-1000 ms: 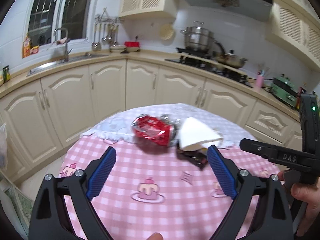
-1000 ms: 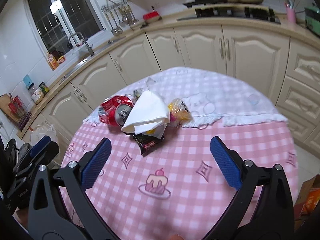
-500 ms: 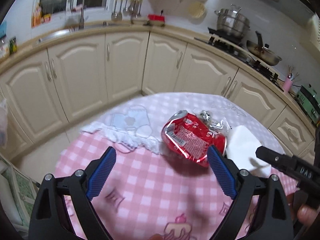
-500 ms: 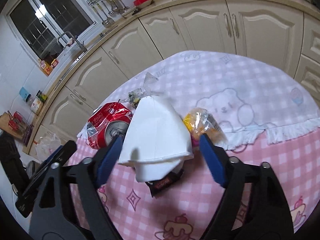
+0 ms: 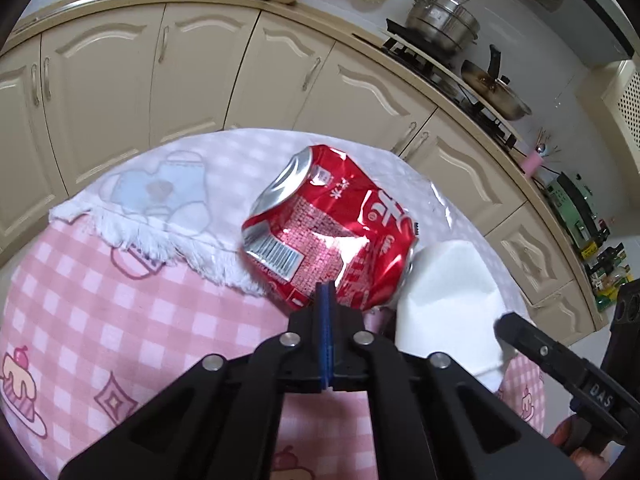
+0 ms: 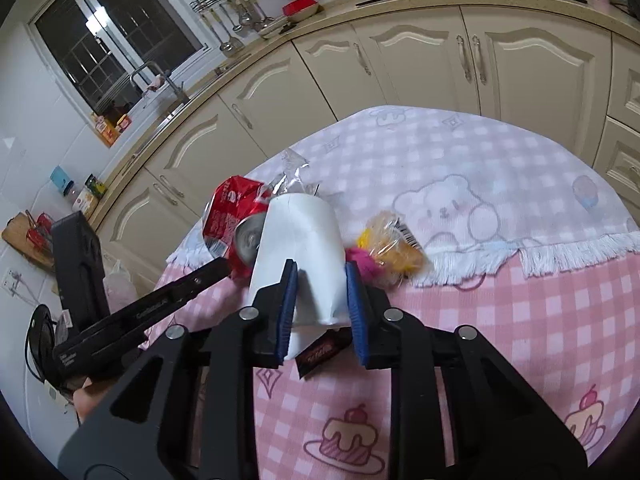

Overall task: Collect trash
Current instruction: 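Grasp the red crushed can with the left tool while the right tool grasps the white napkin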

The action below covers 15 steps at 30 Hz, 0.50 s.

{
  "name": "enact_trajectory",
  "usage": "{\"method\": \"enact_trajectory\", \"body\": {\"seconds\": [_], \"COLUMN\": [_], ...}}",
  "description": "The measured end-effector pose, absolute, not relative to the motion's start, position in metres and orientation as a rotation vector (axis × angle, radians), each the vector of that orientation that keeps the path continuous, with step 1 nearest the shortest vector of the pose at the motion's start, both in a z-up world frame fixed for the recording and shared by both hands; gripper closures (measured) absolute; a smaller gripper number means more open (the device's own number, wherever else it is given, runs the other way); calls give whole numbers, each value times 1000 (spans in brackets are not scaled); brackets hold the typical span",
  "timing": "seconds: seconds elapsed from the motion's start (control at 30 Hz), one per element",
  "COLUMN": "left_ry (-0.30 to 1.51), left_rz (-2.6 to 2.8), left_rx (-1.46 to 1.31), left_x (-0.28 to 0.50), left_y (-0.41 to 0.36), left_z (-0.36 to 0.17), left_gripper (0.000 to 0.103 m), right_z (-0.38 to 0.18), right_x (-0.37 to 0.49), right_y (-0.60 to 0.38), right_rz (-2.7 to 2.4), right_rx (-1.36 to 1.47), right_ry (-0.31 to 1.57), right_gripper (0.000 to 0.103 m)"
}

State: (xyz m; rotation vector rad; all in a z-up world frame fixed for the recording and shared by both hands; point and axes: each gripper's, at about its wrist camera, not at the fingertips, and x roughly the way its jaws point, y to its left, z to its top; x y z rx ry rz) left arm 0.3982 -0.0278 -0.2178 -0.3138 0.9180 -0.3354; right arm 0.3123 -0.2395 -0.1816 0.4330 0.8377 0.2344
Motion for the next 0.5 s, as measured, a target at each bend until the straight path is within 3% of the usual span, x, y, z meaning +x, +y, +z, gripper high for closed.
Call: {"method": "enact_trajectory", "body": {"seconds": [0.1, 0.13, 0.17, 0.23, 0.5], "left_ry": [913, 910, 902, 830, 781], "left_rz": [-328, -329, -317, -277, -209], "left_rx": [-306, -306, -300, -283, -95], "left_x": [395, 393, 391, 385, 427], "left_y": [-27, -25, -23, -17, -21], "left_z": [-216, -215, -211, -202, -187], "left_gripper": [101, 89, 51, 10, 10], "right_z": [-181, -182, -183, -184, -185], "right_x": [307, 306, 305, 305, 309], "right_y": [-239, -239, -240, -239, -235], "right_rz": [244, 247, 249, 253, 260], "right_rx": [421, 422, 421, 419, 414], "right_ry": [843, 847, 851, 857, 855], "right_gripper": [79, 79, 79, 78, 78]}}
